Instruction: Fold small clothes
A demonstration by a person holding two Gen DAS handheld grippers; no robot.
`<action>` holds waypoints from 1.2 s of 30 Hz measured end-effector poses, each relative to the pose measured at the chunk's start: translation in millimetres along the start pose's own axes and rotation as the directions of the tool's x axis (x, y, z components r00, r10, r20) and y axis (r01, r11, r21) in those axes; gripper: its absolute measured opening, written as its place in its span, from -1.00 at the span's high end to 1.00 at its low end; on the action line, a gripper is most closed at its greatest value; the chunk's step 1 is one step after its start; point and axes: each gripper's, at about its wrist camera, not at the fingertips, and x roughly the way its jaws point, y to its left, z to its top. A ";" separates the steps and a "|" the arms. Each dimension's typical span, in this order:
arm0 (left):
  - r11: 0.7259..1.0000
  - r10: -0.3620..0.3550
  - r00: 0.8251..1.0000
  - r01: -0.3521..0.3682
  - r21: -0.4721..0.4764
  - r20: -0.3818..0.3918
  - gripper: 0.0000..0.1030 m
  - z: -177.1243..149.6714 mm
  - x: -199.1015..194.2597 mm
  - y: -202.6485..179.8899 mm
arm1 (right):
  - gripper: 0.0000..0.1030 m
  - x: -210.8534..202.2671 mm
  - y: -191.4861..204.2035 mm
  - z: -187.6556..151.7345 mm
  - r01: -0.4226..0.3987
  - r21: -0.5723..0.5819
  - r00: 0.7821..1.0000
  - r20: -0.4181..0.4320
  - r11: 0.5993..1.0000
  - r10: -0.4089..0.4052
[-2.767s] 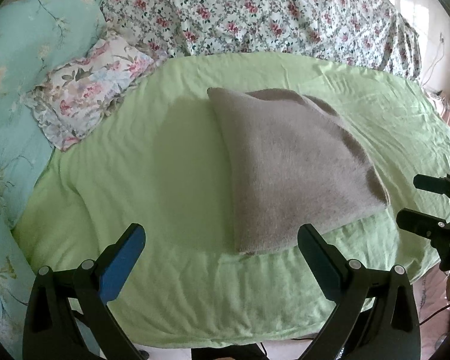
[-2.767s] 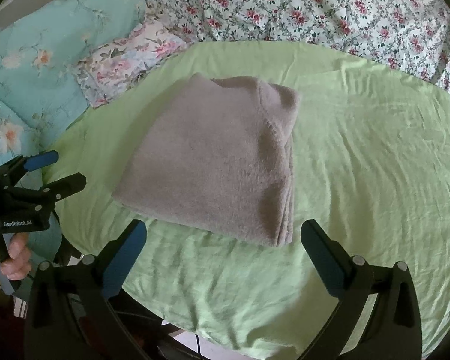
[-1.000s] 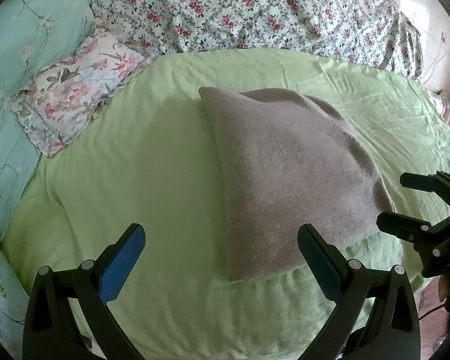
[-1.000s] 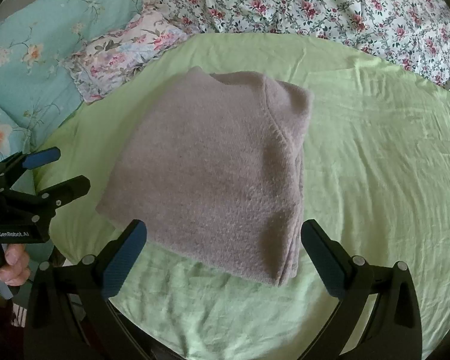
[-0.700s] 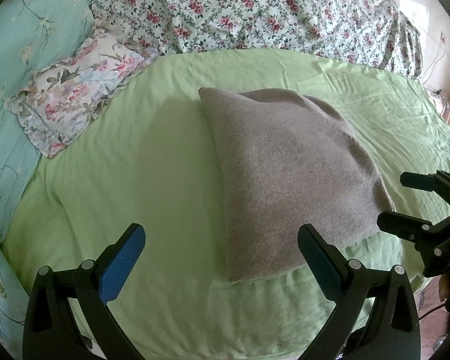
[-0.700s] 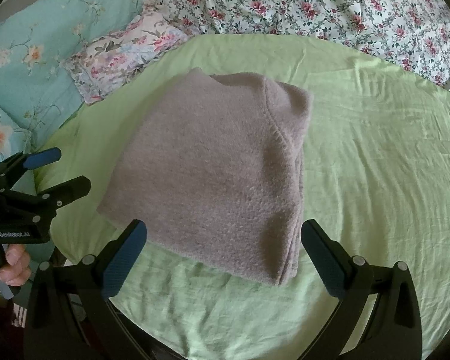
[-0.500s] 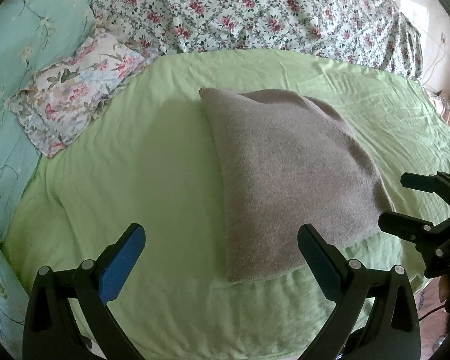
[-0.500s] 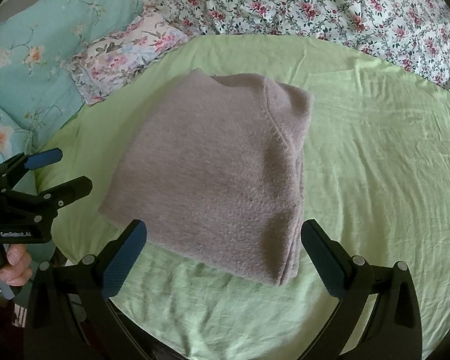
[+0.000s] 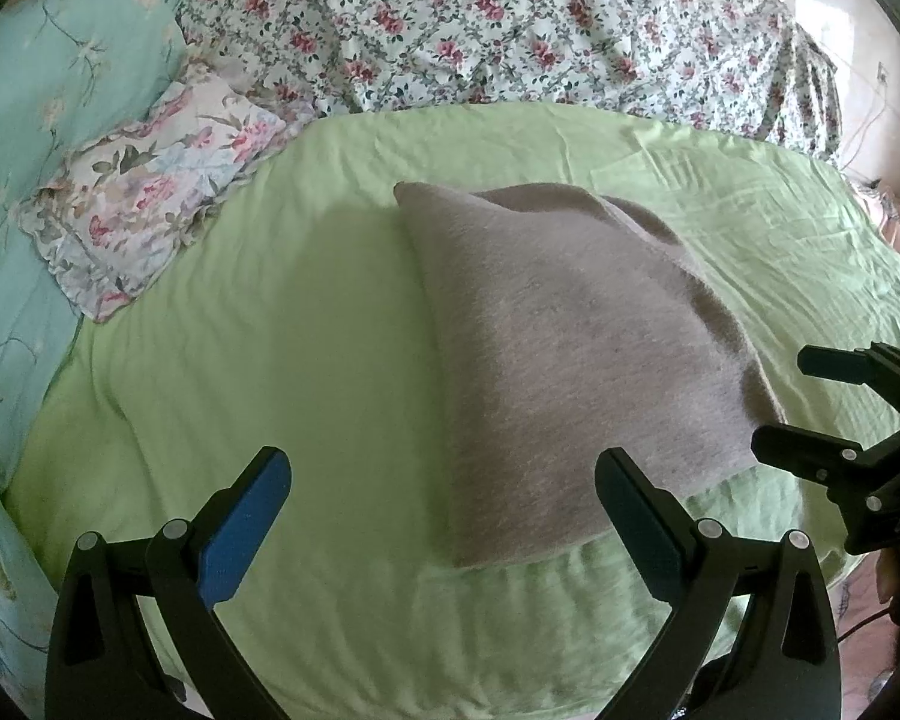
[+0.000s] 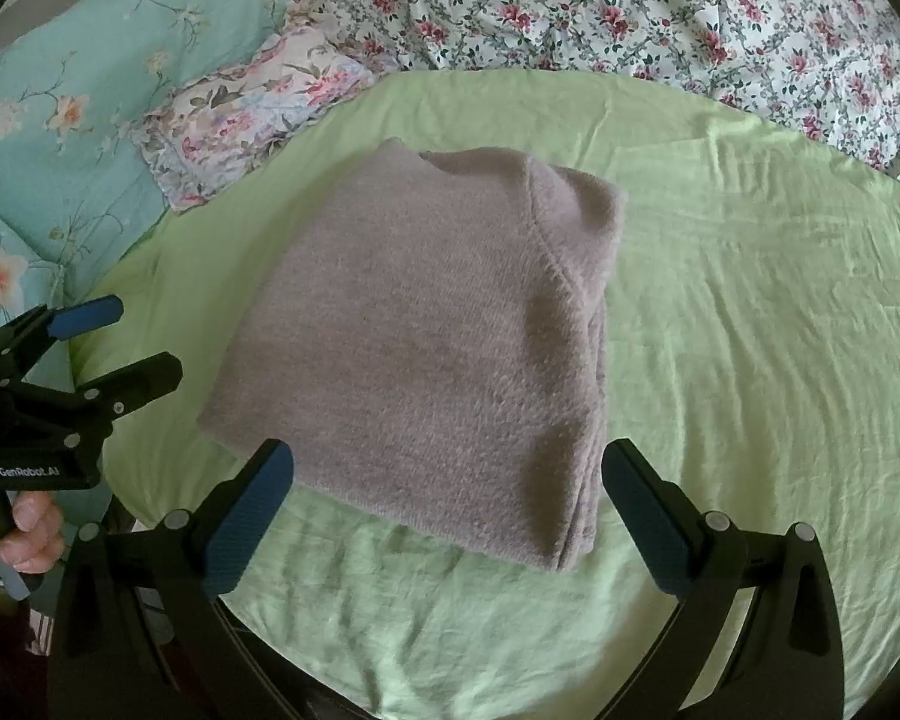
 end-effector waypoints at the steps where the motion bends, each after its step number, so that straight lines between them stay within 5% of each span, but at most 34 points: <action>1: 1.000 -0.002 1.000 0.002 0.000 0.000 -0.98 0.1 -0.2 0.0 | -0.99 -0.3 -0.7 -0.1 0.000 -0.001 1.000 0.000 1.000 0.000; 36: 1.000 -0.006 1.000 0.006 0.004 0.006 -0.98 8.4 -1.3 0.3 | -0.99 -0.3 -2.5 13.3 -0.008 -0.009 1.000 0.008 1.000 0.008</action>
